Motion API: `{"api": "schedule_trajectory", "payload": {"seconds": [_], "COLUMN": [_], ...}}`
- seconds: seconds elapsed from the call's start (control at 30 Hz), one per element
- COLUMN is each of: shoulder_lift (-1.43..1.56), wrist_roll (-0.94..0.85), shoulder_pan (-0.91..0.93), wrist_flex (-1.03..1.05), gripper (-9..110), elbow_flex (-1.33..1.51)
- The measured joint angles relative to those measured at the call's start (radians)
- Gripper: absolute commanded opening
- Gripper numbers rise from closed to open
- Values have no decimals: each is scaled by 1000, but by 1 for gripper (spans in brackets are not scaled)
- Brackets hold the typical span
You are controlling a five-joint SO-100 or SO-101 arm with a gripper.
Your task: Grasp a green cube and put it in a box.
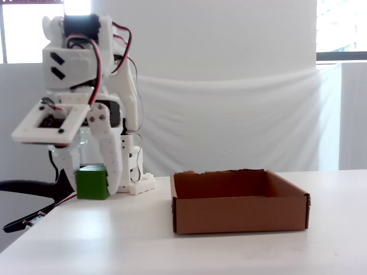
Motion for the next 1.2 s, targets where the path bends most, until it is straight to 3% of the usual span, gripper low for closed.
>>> {"api": "schedule_trajectory", "payload": {"seconds": [0.3,0.53,0.93,1.2], "shoulder_lift": [178,308,374,316], "wrist_roll": [287,419,431,431], "shoulder_pan": [-268,-453,-640,-693], "wrist_flex": [3,-124,-359,-383], "gripper": [17,16,19,19], "elbow_flex": [34,209,526,555]}}
